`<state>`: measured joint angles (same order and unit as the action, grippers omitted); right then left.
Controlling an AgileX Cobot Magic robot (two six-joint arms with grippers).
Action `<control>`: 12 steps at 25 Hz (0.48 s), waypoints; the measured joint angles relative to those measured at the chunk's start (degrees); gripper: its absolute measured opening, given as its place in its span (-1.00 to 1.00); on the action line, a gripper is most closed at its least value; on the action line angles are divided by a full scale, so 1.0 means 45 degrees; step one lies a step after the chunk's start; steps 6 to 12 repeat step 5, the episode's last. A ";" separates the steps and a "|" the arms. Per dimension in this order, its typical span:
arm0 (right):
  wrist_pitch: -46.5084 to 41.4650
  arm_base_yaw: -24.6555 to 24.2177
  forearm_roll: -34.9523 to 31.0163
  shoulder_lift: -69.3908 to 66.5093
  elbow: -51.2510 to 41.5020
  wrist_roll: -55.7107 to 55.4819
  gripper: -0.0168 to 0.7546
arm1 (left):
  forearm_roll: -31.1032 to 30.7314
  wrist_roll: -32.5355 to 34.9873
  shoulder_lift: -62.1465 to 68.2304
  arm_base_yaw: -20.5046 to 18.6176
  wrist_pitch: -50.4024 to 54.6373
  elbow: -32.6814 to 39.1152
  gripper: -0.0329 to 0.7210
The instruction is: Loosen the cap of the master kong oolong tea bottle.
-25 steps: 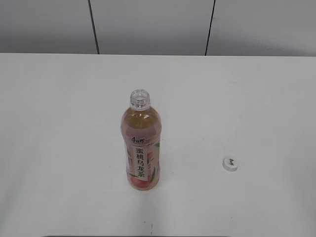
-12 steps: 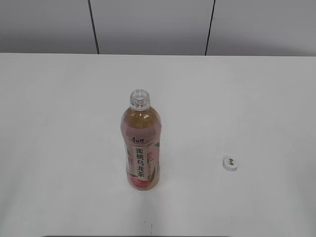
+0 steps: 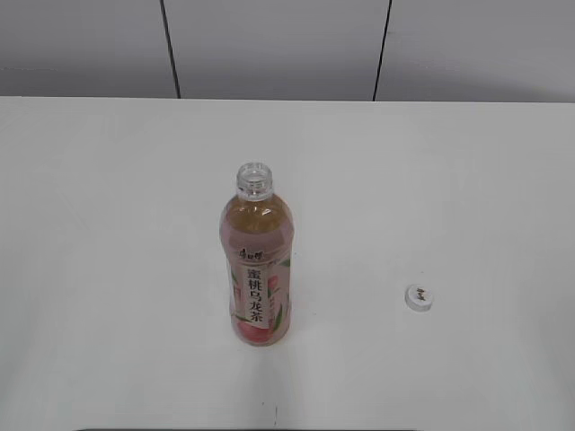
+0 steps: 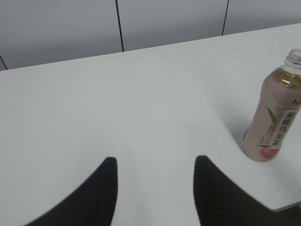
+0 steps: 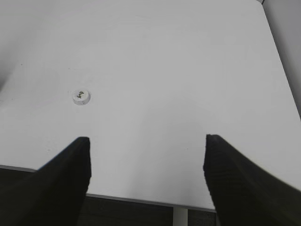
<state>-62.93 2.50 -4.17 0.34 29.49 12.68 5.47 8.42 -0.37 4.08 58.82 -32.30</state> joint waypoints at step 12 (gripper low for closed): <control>0.0000 -0.0014 0.0000 0.0000 0.0000 0.0000 0.51 | 0.0000 0.0000 0.0000 0.0000 0.0000 0.0000 -0.12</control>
